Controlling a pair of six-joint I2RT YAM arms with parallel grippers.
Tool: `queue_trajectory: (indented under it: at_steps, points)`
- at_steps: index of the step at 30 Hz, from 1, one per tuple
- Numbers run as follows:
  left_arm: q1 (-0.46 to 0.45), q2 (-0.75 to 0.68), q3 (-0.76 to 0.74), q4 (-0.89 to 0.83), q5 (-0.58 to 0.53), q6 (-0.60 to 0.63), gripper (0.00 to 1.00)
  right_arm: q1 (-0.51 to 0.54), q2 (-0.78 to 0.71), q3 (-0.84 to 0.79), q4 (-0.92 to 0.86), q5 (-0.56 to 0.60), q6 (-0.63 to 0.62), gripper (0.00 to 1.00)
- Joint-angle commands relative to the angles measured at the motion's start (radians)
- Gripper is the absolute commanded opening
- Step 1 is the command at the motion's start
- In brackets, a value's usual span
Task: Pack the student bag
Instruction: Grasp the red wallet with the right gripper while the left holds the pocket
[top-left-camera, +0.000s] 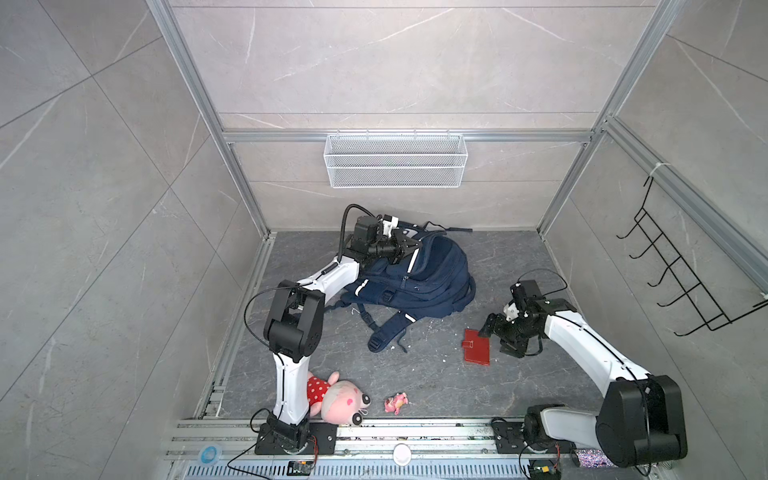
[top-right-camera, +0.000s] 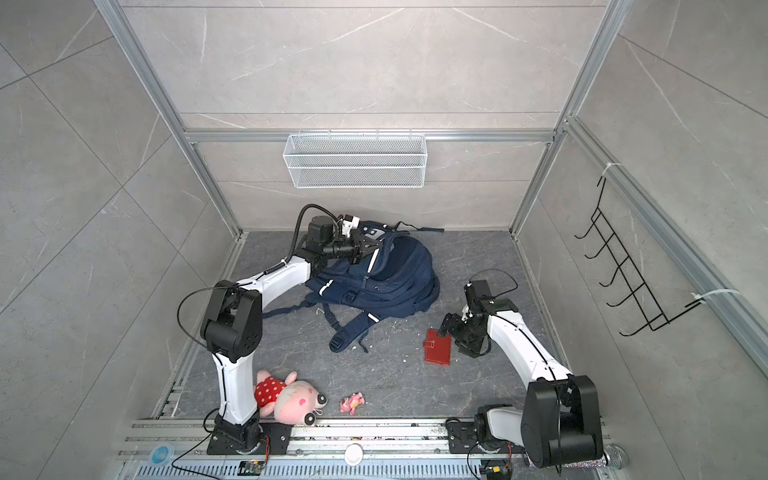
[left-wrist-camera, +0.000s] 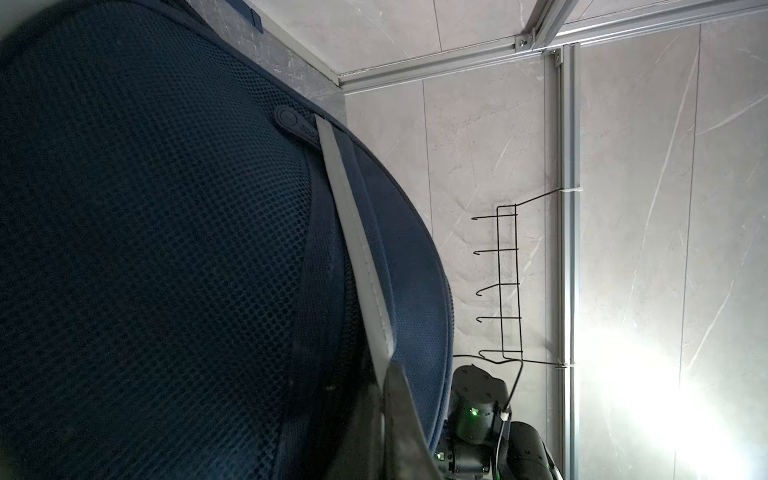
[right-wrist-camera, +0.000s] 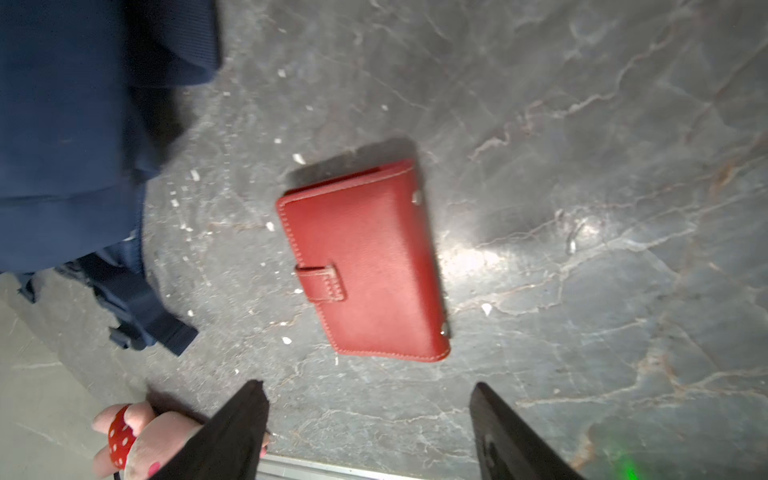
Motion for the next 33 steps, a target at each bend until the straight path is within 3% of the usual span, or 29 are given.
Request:
queue_trajectory:
  at_steps: [1,9,17,23,33]
  points:
    - [0.009,-0.05,0.007,0.12,0.034,-0.014,0.0,-0.004,0.045,-0.014,0.057,-0.01,0.023,0.78]
    - [0.009,-0.058,-0.01,0.136,0.033,-0.018,0.0,-0.004,0.141,-0.044,0.137,-0.004,0.019,0.69]
    - [0.009,-0.059,-0.009,0.148,0.029,-0.033,0.0,-0.003,0.181,-0.094,0.197,-0.022,0.026,0.5]
    - [0.008,-0.053,-0.008,0.181,0.025,-0.058,0.0,-0.003,0.215,-0.133,0.241,-0.025,0.035,0.44]
    - [0.009,-0.059,-0.017,0.192,0.021,-0.067,0.0,-0.003,0.223,-0.141,0.253,-0.009,0.025,0.16]
